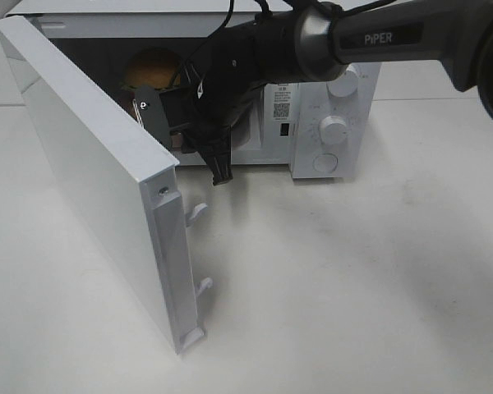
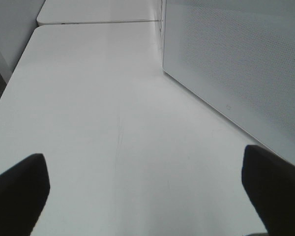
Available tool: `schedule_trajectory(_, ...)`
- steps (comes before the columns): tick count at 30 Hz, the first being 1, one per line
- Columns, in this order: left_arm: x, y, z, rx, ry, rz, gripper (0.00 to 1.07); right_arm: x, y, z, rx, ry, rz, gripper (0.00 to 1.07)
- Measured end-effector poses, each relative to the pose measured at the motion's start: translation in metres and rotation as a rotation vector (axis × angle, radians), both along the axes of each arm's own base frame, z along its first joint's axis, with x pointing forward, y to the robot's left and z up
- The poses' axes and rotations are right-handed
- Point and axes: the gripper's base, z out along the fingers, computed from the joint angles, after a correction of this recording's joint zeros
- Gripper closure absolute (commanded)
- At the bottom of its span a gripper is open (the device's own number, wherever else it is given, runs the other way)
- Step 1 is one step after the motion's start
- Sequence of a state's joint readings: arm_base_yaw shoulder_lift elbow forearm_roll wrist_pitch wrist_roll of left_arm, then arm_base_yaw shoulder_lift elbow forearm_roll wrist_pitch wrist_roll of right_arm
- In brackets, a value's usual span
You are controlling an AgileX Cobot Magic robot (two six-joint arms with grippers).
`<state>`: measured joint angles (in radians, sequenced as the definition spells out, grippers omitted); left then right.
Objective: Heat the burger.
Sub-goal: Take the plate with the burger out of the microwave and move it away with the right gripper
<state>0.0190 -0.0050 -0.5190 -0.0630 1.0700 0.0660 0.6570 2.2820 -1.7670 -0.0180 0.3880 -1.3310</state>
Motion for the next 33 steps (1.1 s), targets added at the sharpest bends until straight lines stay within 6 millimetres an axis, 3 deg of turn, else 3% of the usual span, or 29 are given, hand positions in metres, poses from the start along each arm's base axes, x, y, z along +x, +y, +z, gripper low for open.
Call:
schedule_trajectory(9, 0.0, 0.0, 0.0, 0.0, 0.0, 0.0, 0.07, -0.012, -0.014, 0.0, 0.003, -0.036, 0.059, 1.07)
schedule_trajectory(33, 0.0, 0.0, 0.0, 0.0, 0.0, 0.0, 0.07, -0.045, -0.044, 0.023, -0.005, -0.063, 0.087, 1.07)
